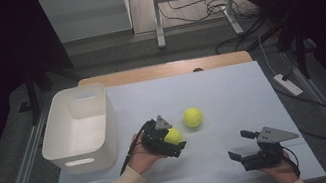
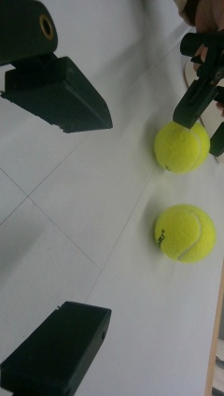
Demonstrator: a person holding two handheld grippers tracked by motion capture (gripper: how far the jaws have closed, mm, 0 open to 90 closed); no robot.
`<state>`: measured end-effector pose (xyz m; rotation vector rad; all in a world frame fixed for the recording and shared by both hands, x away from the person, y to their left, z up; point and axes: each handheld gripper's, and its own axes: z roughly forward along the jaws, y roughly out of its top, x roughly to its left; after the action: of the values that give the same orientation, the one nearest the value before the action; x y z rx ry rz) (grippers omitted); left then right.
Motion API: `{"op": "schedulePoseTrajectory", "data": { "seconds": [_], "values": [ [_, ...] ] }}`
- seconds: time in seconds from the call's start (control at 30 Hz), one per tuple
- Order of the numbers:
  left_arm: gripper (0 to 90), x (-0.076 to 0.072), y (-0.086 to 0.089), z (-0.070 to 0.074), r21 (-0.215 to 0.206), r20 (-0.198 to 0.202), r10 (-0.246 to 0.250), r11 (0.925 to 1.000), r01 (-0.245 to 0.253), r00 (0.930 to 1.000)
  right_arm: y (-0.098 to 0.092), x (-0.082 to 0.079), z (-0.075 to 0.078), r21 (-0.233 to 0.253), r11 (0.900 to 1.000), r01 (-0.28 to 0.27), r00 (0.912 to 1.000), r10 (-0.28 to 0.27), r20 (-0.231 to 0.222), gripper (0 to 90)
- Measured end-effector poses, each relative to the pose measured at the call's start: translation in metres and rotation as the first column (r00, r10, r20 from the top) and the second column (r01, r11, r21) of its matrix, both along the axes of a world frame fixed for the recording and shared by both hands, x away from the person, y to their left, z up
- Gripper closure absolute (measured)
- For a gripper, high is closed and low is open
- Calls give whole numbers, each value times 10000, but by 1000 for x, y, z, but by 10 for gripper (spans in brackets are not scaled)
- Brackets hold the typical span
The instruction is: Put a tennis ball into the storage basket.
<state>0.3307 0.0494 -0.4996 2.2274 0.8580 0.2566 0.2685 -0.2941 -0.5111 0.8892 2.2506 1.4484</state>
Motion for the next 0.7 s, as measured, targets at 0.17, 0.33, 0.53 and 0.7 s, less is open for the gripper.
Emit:
{"op": "schedulePoseTrajectory", "data": {
  "seconds": [0.17, 0.33, 0.53, 0.7],
  "values": [
    [31, 3, -3, -6, 298, -89, -16, 9996, 18, 10000, 0, 0, 0, -120, 9999, 1, 10000, -1, 43, 90],
    [77, 5, -5, -11, 461, -157, 3, 9989, 4, 9999, 1, 0, 0, -155, 9999, -13, 10000, 15, 80, 90],
    [239, 7, -4, -17, 934, 30, 269, 9953, -271, 9996, 1, 0, -1, -175, 9998, -8, 10000, 9, 67, 90],
    [265, 7, -1, -16, 867, -5, 136, 9961, -135, 9999, 1, 0, -1, -199, 9998, 11, 10000, -9, 68, 90]
  ]
}}
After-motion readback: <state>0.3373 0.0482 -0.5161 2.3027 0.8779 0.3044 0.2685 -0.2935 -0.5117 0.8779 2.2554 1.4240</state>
